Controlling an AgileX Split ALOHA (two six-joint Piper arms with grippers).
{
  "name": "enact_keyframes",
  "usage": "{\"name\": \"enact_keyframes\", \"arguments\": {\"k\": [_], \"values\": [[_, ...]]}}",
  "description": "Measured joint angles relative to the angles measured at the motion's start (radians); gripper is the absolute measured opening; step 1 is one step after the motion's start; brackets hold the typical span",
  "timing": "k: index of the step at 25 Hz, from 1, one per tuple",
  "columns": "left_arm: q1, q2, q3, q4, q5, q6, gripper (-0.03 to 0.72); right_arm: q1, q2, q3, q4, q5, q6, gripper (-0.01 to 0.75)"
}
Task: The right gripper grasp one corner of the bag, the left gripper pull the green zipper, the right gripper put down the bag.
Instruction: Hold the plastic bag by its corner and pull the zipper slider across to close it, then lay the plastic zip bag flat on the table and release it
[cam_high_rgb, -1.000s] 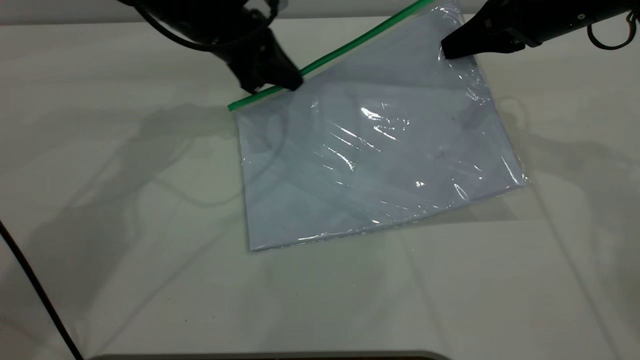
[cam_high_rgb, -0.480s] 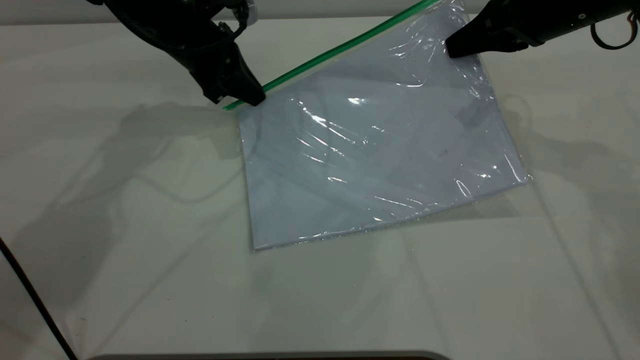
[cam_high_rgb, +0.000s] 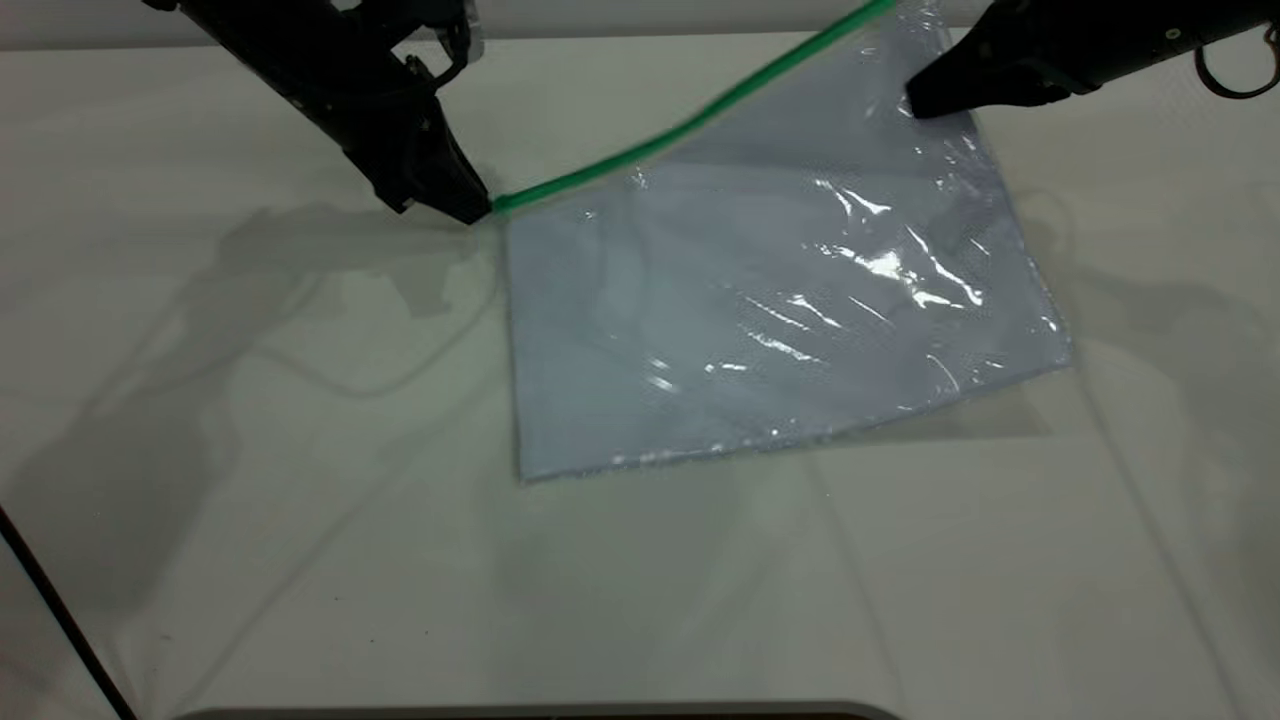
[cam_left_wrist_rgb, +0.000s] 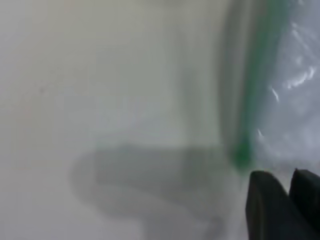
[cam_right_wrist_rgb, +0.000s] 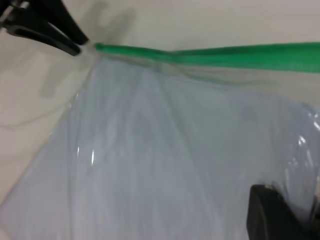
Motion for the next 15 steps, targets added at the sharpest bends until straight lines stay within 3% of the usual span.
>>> {"name": "enact_keyframes", "arguments": {"k": [5,10,12,15], "values": [[-0.011,0.000,0.000,-0.024,-0.014,-0.005,0.385,-0.004,0.000,0.000,0.004,-0.018,0.013,0.035],[-0.016,-0.022,0.000,-0.069,-0.058,-0.128,0.501,-0.004,0.000,0.000,0.004,-0.039,0.061,0.059],[-0.016,-0.053,0.000,-0.069,-0.059,-0.218,0.513,-0.004,0.000,0.000,0.007,-0.050,0.082,0.107],[-0.016,-0.109,0.000,-0.068,-0.060,-0.340,0.516,-0.005,0.000,0.000,0.018,-0.069,0.093,0.280]]}}
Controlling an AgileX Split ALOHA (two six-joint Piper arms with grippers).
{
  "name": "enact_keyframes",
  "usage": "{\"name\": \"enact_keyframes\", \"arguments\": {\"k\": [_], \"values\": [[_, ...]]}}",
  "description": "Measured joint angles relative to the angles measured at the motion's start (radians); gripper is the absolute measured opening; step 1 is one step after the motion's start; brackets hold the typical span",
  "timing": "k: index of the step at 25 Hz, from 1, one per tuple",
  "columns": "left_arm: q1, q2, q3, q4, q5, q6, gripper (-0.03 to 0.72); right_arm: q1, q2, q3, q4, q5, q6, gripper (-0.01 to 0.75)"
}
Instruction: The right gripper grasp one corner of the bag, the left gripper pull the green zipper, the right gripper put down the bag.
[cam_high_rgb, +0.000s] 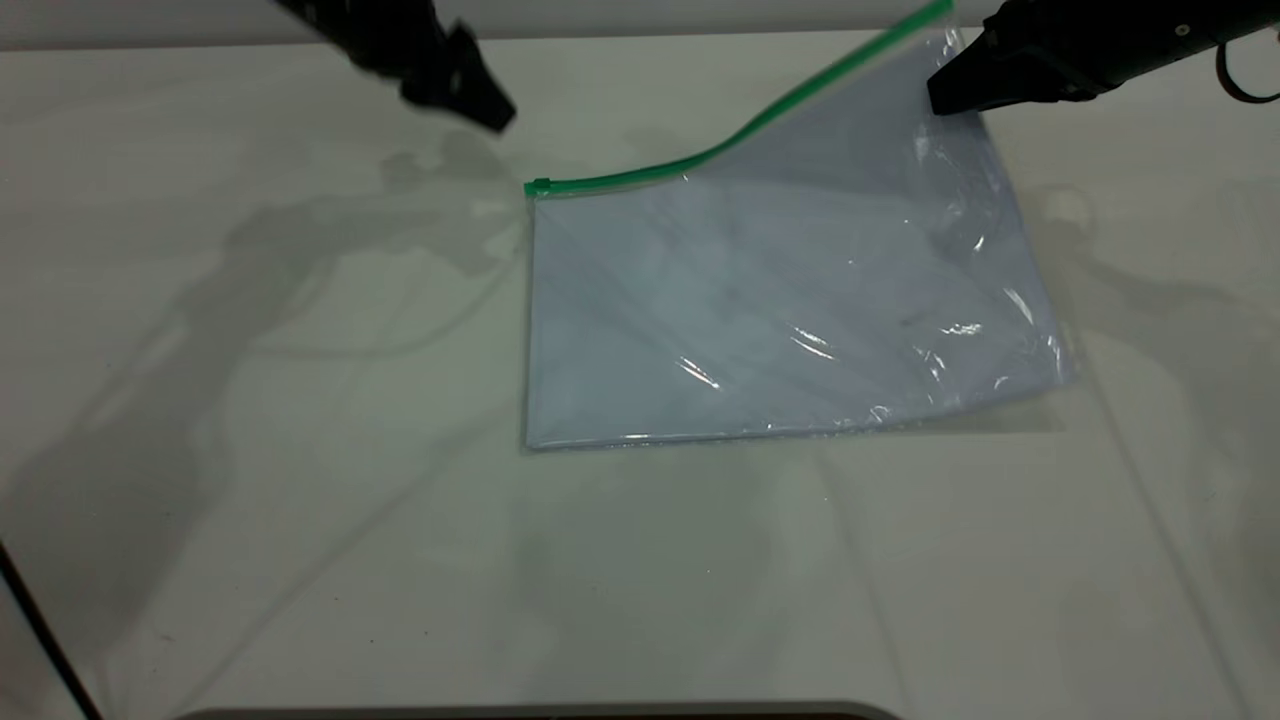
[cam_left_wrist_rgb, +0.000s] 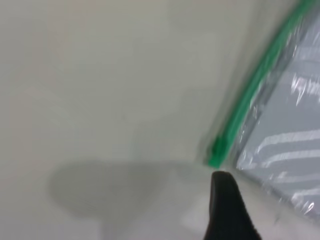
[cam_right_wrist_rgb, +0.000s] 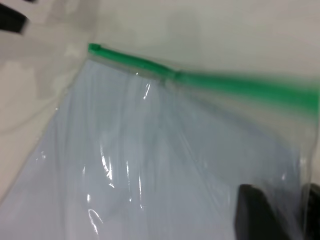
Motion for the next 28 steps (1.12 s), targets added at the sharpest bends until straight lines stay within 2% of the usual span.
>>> {"name": "enact_keyframes", "arguments": {"k": [3,5,8,12,18,25,28], "values": [[0.000,-0.056,0.000,0.010,0.003,-0.077,0.516,-0.002,-0.001,0.000,0.002,-0.034,0.023,0.484],[0.000,-0.096,0.000,0.047,0.007,-0.127,0.516,-0.002,-0.007,0.000,-0.015,-0.086,0.050,0.593],[0.000,-0.167,0.002,0.163,0.020,-0.256,0.517,-0.002,-0.049,0.000,-0.086,-0.177,0.093,0.679],[0.000,-0.311,0.004,0.402,0.079,-0.554,0.517,-0.004,-0.204,0.000,-0.215,-0.214,0.234,0.674],[0.000,-0.596,0.004,0.668,0.308,-0.961,0.517,-0.004,-0.555,0.000,-0.418,-0.103,0.488,0.597],[0.000,-0.875,0.005,0.769,0.576,-1.119,0.518,-0.004,-0.857,0.002,-0.622,0.116,0.773,0.589],[0.000,-0.951,0.006,0.805,0.578,-1.146,0.518,-0.004,-0.943,0.004,-0.698,0.200,0.897,0.589]]}}
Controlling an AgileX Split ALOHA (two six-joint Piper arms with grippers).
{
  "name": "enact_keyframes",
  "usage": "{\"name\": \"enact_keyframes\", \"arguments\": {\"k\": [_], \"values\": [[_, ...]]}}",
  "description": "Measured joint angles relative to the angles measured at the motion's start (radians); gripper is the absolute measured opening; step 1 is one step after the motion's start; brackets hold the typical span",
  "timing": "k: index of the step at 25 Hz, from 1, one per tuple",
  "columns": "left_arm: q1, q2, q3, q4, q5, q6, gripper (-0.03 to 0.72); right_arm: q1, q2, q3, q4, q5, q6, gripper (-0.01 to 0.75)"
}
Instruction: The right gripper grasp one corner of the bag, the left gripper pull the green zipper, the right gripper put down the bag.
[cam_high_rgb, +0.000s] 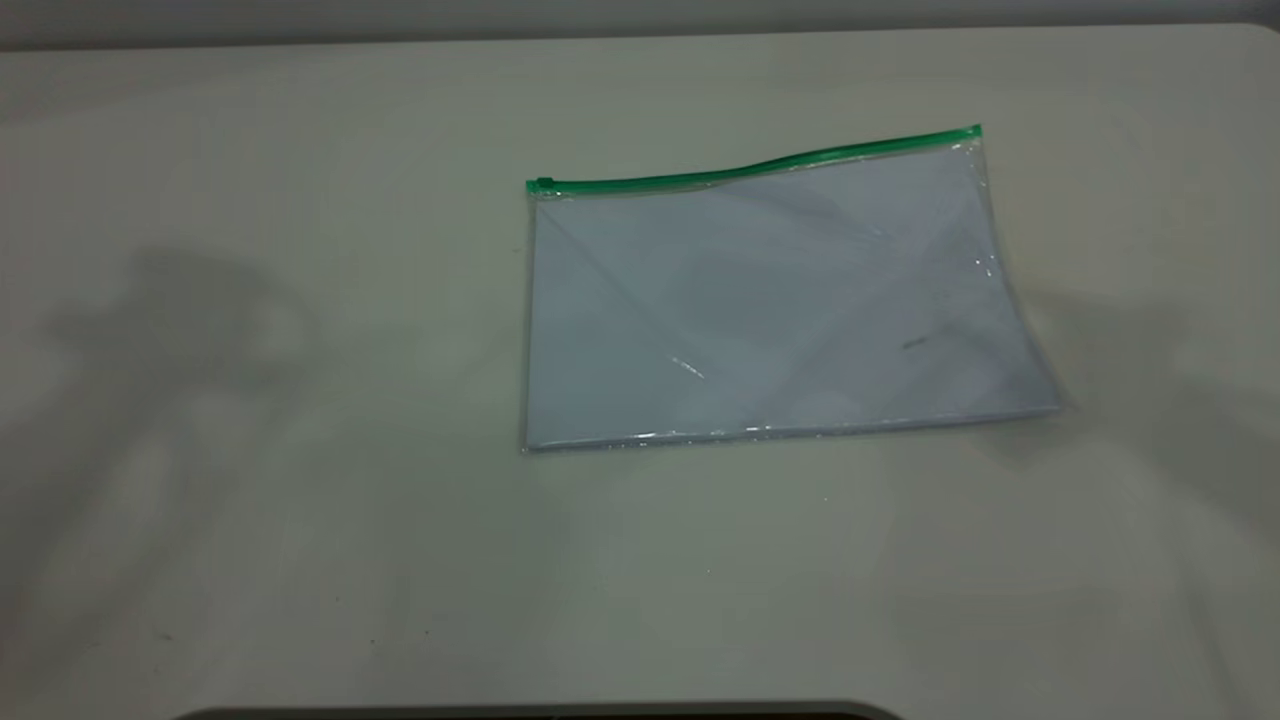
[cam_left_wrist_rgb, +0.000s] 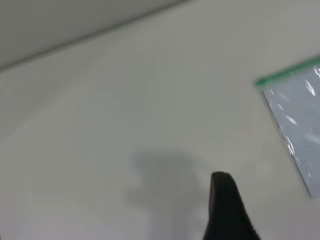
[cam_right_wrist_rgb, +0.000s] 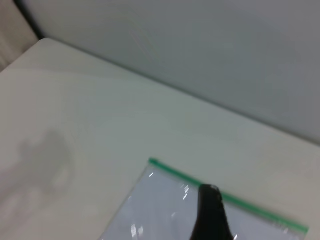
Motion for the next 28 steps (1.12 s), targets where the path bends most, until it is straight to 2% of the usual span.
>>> {"name": "enact_keyframes", "arguments": {"k": [5,8,18,23,28], "values": [[0.000,-0.135,0.099,0.019,0.000,-0.043,0.518,0.000,-0.123,0.010,-0.106,0.131,0.183,0.588],[0.000,-0.249,0.246,0.021,0.000,-0.080,0.518,0.000,-0.228,0.055,-0.151,0.177,0.260,0.588],[0.000,-0.743,0.728,0.042,0.000,-0.149,0.518,0.000,-0.690,0.411,-0.268,0.272,0.339,0.588],[0.000,-0.981,0.903,0.055,0.000,-0.150,0.518,0.000,-0.871,0.558,-0.367,0.290,0.384,0.588],[0.000,-1.181,1.040,0.057,0.000,-0.150,0.518,0.000,-0.997,0.637,-0.426,0.309,0.424,0.588]]}}
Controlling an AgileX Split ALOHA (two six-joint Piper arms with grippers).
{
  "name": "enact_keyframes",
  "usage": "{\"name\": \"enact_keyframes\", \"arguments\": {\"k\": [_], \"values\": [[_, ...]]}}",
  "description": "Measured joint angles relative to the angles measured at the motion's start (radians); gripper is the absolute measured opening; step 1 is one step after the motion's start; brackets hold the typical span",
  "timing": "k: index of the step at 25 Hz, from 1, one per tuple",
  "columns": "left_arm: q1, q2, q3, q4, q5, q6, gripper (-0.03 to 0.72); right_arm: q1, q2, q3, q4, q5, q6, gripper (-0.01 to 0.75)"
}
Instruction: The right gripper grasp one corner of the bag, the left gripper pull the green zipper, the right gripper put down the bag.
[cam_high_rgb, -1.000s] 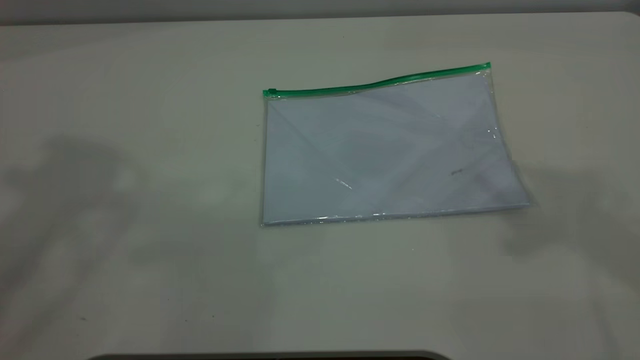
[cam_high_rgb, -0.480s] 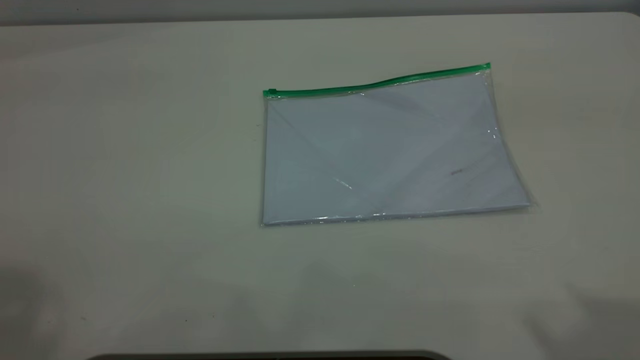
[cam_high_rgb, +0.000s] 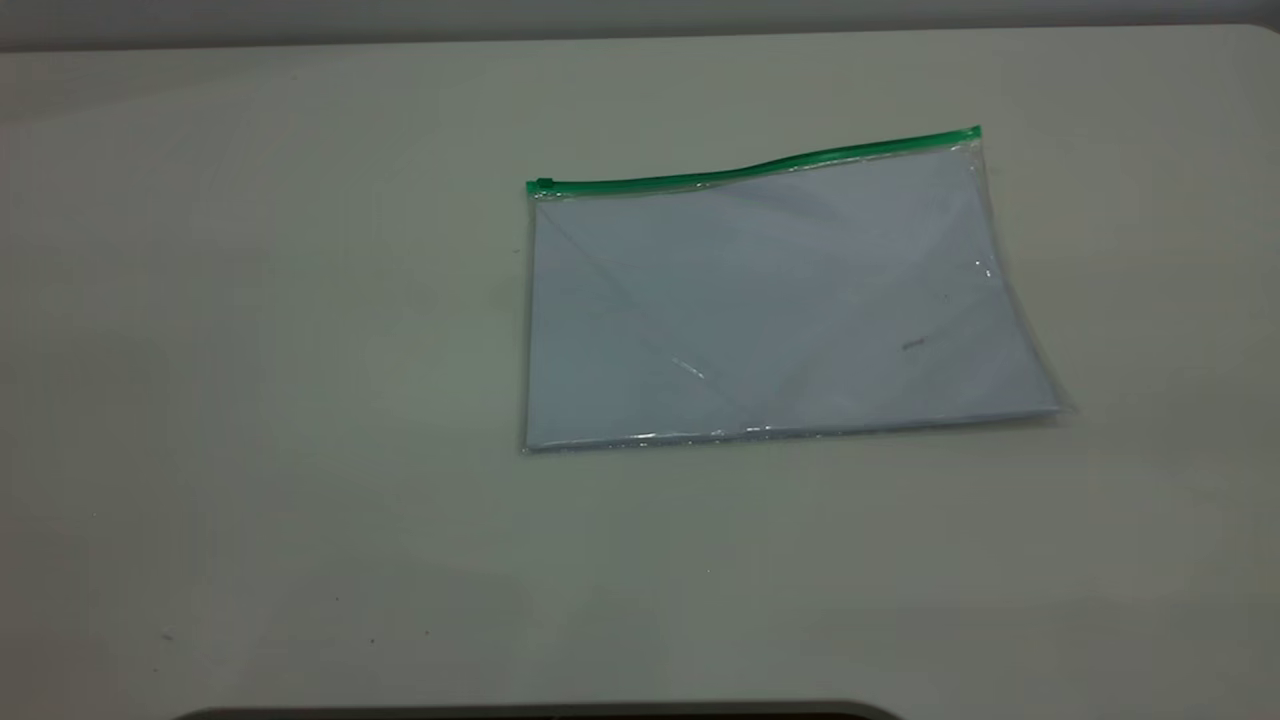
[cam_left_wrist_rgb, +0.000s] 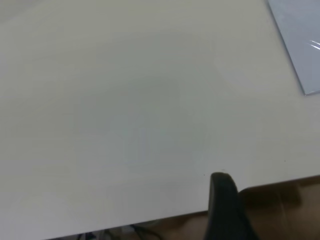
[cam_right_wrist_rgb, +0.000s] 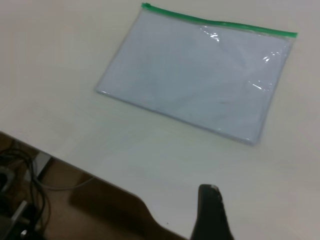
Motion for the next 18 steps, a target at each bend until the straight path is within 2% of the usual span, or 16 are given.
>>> {"name": "enact_keyframes", "arguments": {"k": [9,18], "values": [[0.000,-0.227,0.132,0.000,0.000,0.000,0.518,0.000,-0.193,0.058,-0.144,0.022,0.110,0.588],[0.000,-0.262,0.193,-0.032,0.001,-0.001,0.518,0.000,-0.316,0.080,-0.160,0.048,0.118,0.579]]}}
